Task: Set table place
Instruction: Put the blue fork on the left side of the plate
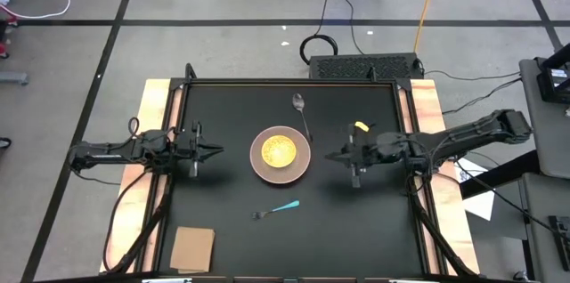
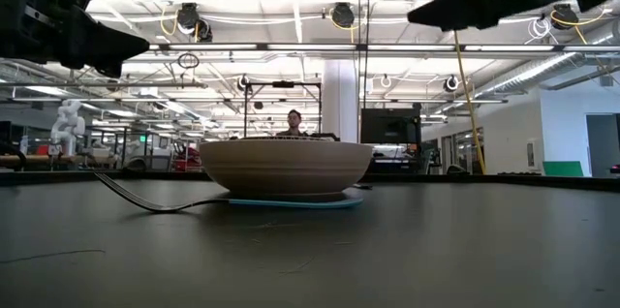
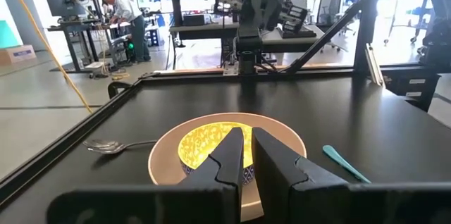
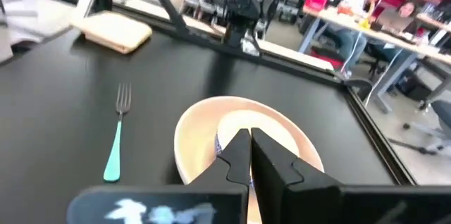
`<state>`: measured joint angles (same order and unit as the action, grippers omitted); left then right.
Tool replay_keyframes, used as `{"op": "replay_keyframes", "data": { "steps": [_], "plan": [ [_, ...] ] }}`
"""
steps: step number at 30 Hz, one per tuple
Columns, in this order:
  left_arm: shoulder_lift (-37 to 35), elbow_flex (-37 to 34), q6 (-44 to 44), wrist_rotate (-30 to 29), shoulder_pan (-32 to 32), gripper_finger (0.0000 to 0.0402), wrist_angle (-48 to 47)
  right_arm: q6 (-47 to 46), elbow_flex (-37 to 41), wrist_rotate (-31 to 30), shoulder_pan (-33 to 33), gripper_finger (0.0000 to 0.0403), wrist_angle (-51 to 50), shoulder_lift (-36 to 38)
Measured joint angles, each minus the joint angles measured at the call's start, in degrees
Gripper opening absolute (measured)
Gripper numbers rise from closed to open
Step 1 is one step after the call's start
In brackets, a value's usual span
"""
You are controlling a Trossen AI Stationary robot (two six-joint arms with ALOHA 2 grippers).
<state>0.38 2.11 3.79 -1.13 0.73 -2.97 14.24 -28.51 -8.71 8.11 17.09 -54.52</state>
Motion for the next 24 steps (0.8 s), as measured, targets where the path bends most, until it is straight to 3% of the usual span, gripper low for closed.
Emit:
{"op": "replay_keyframes", "data": {
  "steps": [10, 14, 18, 24],
  "plan": [
    [0.00, -0.13, 1.91, -0.62, 0.00, 0.0037, 2.81, -1.41, 10.32, 3.21, -3.38, 0.0000, 5.92, 6.11],
    [0.00, -0.13, 1.89, -0.22, -0.02, 0.0037, 3.32, -1.56, 15.35, 3.67, -5.12, 0.0000, 14.73, 7.68],
    [0.00, -0.13, 1.62, -0.02, -0.02, 0.0037, 2.91, -3.63, 19.40, 8.68, -8.67, 0.0000, 22.97, 8.51],
    [0.00, -0.11, 1.60, -0.16, -0.02, 0.0037, 1.14, -8.32, 21.67, 13.53, -13.17, 0.0000, 23.25, 8.74]
  ]
}}
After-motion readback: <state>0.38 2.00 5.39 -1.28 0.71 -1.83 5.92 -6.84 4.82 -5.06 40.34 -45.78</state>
